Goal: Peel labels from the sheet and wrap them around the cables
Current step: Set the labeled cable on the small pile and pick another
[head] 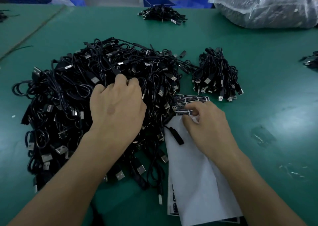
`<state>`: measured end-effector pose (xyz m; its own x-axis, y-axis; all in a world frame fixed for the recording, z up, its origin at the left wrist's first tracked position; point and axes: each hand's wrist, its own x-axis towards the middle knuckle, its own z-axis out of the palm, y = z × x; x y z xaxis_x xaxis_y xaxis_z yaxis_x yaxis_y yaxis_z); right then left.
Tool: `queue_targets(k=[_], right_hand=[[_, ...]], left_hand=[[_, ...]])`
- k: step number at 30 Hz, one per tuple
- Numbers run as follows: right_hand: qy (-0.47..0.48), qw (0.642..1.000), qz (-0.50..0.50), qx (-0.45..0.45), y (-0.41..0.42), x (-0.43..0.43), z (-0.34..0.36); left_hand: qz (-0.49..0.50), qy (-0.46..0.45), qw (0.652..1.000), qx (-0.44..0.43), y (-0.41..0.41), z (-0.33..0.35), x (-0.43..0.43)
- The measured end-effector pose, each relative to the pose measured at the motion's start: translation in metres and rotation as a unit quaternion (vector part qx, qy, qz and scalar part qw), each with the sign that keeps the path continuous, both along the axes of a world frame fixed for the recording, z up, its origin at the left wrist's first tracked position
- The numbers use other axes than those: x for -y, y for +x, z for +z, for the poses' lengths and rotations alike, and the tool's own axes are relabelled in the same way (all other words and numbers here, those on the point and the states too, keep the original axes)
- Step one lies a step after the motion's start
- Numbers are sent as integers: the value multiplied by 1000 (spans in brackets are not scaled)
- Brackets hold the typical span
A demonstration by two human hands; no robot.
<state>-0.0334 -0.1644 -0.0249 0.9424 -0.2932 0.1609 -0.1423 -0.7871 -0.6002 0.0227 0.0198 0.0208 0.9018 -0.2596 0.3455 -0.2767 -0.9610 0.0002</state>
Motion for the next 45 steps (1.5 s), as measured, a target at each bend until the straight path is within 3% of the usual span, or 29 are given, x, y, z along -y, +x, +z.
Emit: queue_targets(k=[16, 21, 24, 27, 30, 33, 36, 39, 45], right_hand=[[-3, 995, -20, 102, -4, 1, -3], [-25, 997, -6, 78, -4, 2, -5], [-12, 990, 12, 141, -4, 4, -7], [37, 975, 48, 212, -6, 3, -4], [99, 971, 88, 200, -6, 1, -2], [254, 934, 161, 193, -6, -1, 2], [423, 872, 193, 155, -7, -3, 10], [461, 855, 183, 153, -3, 3, 9], [512, 835, 132, 153, -2, 8, 9]], left_hand=[[-48, -247, 965, -70, -2, 18, -4], [-123, -291, 948, -47, -13, 20, 10], [-192, -306, 929, -84, -24, 16, 25], [-236, -315, 916, -81, -29, 14, 29], [-302, -314, 897, -72, -36, 21, 30], [-356, -264, 888, -124, -44, 22, 35], [-353, -265, 882, -168, -42, 18, 35], [-340, -290, 873, -196, -37, 17, 31], [-243, -278, 848, -380, -28, 22, 17]])
